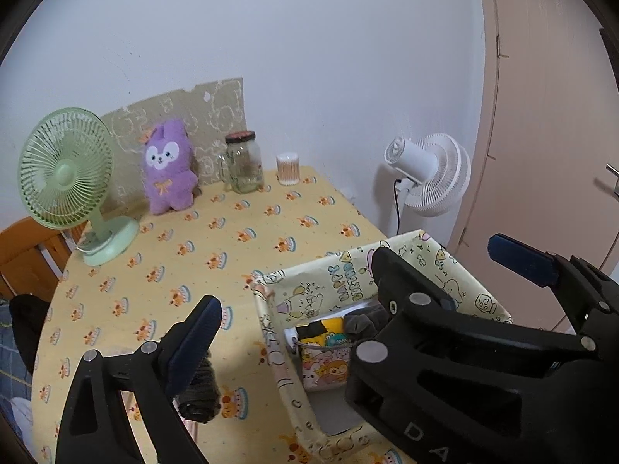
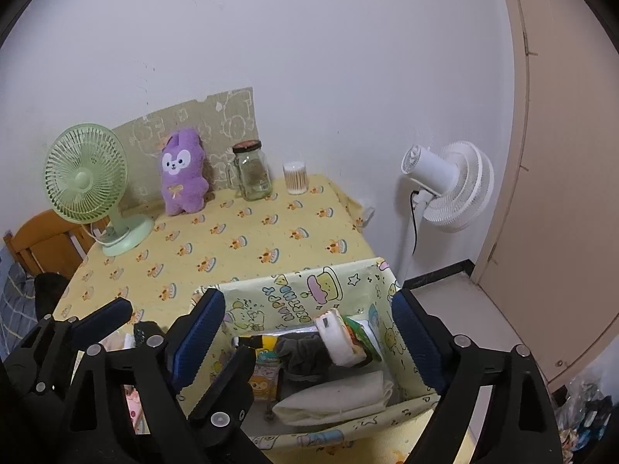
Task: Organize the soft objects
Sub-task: 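Lower the pouch into the gift box and open the left tool while the right tool releases the tissue pack, then move both tools back over the remaining items on the table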
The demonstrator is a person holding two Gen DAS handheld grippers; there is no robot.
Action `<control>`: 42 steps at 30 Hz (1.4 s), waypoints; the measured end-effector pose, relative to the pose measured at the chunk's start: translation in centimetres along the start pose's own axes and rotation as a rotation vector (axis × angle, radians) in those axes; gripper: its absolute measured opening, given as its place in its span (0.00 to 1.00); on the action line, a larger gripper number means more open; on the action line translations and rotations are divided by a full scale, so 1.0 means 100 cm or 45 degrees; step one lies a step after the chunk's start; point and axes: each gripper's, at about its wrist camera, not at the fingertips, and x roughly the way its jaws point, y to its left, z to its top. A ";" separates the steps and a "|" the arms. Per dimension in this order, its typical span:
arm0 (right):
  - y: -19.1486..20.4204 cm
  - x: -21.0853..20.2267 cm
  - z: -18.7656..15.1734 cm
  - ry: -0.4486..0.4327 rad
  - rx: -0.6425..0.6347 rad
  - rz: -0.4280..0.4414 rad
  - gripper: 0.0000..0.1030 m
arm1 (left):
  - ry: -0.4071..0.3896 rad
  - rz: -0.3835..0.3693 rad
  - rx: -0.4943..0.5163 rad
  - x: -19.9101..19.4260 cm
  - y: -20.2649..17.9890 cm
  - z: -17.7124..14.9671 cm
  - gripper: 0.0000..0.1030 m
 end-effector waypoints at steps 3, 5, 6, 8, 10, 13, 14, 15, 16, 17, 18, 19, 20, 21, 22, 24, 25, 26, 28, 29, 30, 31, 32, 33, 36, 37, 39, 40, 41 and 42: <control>0.005 -0.009 0.001 -0.026 -0.006 -0.009 0.90 | -0.023 0.008 -0.008 -0.009 0.004 0.001 0.96; 0.009 -0.014 0.002 -0.038 -0.012 -0.003 0.91 | -0.029 0.018 -0.018 -0.014 0.008 0.000 0.98; 0.010 -0.017 0.002 -0.042 -0.014 -0.001 0.91 | -0.033 0.022 -0.021 -0.017 0.010 -0.001 0.98; 0.015 -0.021 0.002 -0.052 -0.024 0.006 0.91 | -0.045 0.031 -0.024 -0.022 0.013 -0.002 0.99; 0.019 -0.025 0.002 -0.060 -0.032 0.012 0.92 | -0.057 0.043 -0.021 -0.027 0.016 -0.003 0.99; 0.025 -0.031 0.003 -0.083 -0.048 0.021 0.96 | -0.062 0.046 -0.018 -0.033 0.020 -0.005 1.00; 0.028 -0.035 0.002 -0.098 -0.052 0.021 0.97 | -0.064 0.046 -0.018 -0.035 0.021 -0.005 1.00; 0.029 -0.037 0.002 -0.106 -0.054 0.018 0.98 | -0.065 0.046 -0.017 -0.037 0.023 -0.006 1.00; 0.031 -0.039 0.001 -0.113 -0.058 0.016 0.99 | -0.067 0.046 -0.017 -0.039 0.024 -0.007 1.00; 0.034 -0.041 0.001 -0.118 -0.065 0.015 0.99 | -0.069 0.047 -0.017 -0.041 0.025 -0.007 1.00; 0.035 -0.042 0.001 -0.118 -0.070 0.016 0.99 | -0.071 0.049 -0.020 -0.043 0.026 -0.008 1.00; 0.037 -0.043 0.000 -0.119 -0.075 0.018 1.00 | -0.074 0.052 -0.023 -0.045 0.028 -0.009 1.00; 0.040 -0.045 0.000 -0.119 -0.082 0.018 1.00 | -0.075 0.052 -0.024 -0.046 0.029 -0.010 1.00; 0.042 -0.046 0.000 -0.122 -0.087 0.017 1.00 | -0.075 0.051 -0.025 -0.048 0.031 -0.011 1.00; 0.044 -0.048 -0.001 -0.126 -0.093 0.016 1.00 | -0.075 0.049 -0.023 -0.049 0.032 -0.012 1.00; 0.048 -0.051 -0.002 -0.138 -0.113 0.015 1.00 | -0.070 0.043 -0.014 -0.052 0.034 -0.014 1.00; 0.050 -0.053 -0.003 -0.142 -0.117 0.016 1.00 | -0.066 0.041 -0.013 -0.053 0.036 -0.015 1.00; 0.053 -0.054 -0.004 -0.141 -0.121 0.018 1.00 | -0.064 0.044 -0.013 -0.055 0.037 -0.016 1.00; 0.057 -0.055 -0.006 -0.130 -0.130 0.025 1.00 | -0.064 0.057 -0.005 -0.058 0.040 -0.018 1.00; 0.060 -0.055 -0.008 -0.125 -0.136 0.033 1.00 | -0.064 0.063 -0.002 -0.059 0.041 -0.020 1.00; 0.062 -0.055 -0.009 -0.124 -0.135 0.042 1.00 | -0.065 0.071 0.001 -0.060 0.043 -0.020 1.00; 0.063 -0.055 -0.010 -0.125 -0.132 0.049 1.00 | -0.067 0.081 0.002 -0.062 0.045 -0.022 1.00; 0.065 -0.055 -0.011 -0.126 -0.128 0.054 1.00 | -0.069 0.088 0.003 -0.063 0.047 -0.023 1.00; 0.068 -0.055 -0.013 -0.124 -0.126 0.058 1.00 | -0.071 0.095 0.001 -0.064 0.050 -0.025 1.00; 0.076 -0.055 -0.016 -0.116 -0.137 0.069 1.00 | -0.068 0.103 -0.012 -0.067 0.057 -0.030 1.00; 0.079 -0.055 -0.016 -0.115 -0.142 0.070 1.00 | -0.068 0.102 -0.017 -0.068 0.059 -0.031 1.00; 0.084 -0.056 -0.019 -0.117 -0.151 0.071 1.00 | -0.070 0.104 -0.027 -0.070 0.063 -0.034 1.00; 0.086 -0.056 -0.019 -0.119 -0.154 0.073 1.00 | -0.070 0.105 -0.030 -0.071 0.065 -0.036 1.00; 0.089 -0.056 -0.020 -0.119 -0.157 0.074 1.00 | -0.069 0.105 -0.033 -0.071 0.067 -0.037 1.00; 0.091 -0.056 -0.022 -0.117 -0.163 0.076 1.00 | -0.067 0.107 -0.037 -0.072 0.070 -0.039 1.00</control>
